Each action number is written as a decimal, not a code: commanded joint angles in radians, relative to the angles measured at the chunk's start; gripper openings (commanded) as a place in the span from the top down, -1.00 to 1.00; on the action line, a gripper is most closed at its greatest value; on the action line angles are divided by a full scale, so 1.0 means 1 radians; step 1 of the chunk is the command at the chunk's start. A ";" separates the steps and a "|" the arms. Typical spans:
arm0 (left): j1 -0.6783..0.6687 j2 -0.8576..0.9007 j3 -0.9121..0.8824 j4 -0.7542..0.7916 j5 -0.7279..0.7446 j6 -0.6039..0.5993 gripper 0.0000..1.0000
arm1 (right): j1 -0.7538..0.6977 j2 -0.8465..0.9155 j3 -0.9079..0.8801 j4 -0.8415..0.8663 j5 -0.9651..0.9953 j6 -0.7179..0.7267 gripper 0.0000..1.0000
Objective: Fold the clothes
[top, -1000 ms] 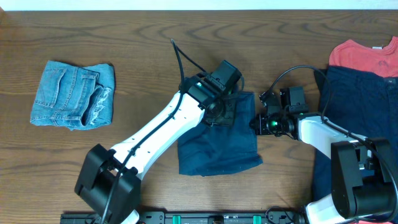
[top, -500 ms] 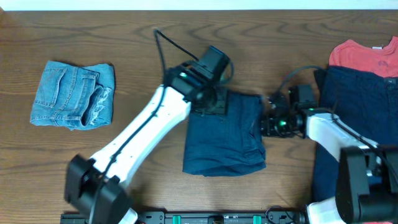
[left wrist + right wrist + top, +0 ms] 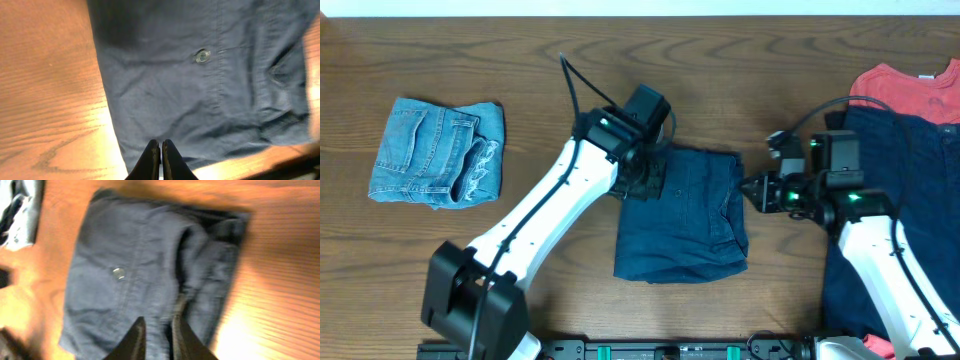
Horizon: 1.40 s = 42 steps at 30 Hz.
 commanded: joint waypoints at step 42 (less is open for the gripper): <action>0.000 0.101 -0.272 0.314 0.040 -0.043 0.87 | 0.092 0.120 0.000 -0.275 0.105 0.167 0.74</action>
